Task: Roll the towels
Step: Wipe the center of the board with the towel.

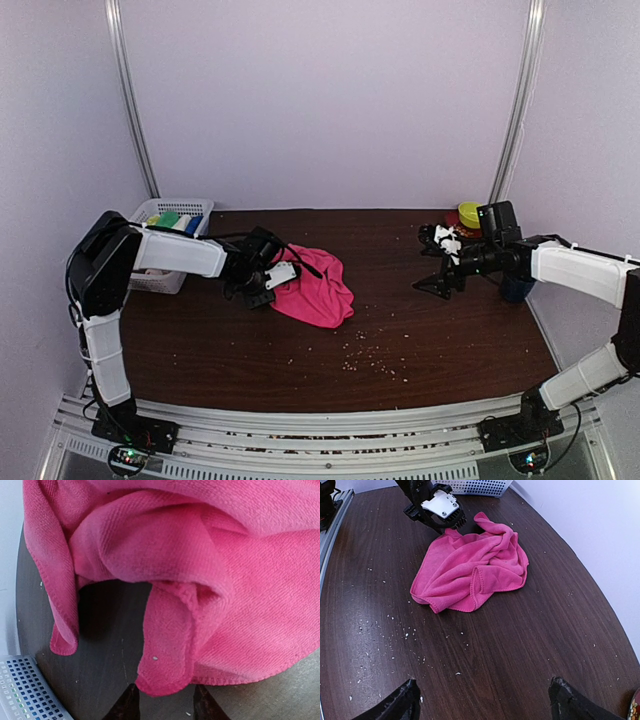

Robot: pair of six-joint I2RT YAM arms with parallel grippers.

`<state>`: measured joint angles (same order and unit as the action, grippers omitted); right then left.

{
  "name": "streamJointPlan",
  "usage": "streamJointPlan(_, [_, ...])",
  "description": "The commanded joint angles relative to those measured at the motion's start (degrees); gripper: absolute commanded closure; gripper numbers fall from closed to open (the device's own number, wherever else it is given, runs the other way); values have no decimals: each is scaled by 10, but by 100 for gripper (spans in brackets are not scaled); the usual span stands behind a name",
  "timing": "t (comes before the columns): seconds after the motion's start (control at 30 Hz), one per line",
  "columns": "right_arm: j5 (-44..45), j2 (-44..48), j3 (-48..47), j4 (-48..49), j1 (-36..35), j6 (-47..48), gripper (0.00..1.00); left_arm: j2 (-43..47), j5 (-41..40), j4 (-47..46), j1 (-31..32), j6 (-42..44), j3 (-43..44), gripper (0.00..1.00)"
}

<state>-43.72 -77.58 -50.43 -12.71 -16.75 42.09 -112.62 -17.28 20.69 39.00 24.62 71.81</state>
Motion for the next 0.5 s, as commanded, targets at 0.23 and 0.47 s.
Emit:
streamJointPlan(0.23, [-10,-10,-18,-15,-5,5,11,11,-38,-34,11,9,-6,54])
streamJointPlan(0.47, [-13,-8,-18,-17,-5,5,11,-4,-33,-34,10,12,0,61])
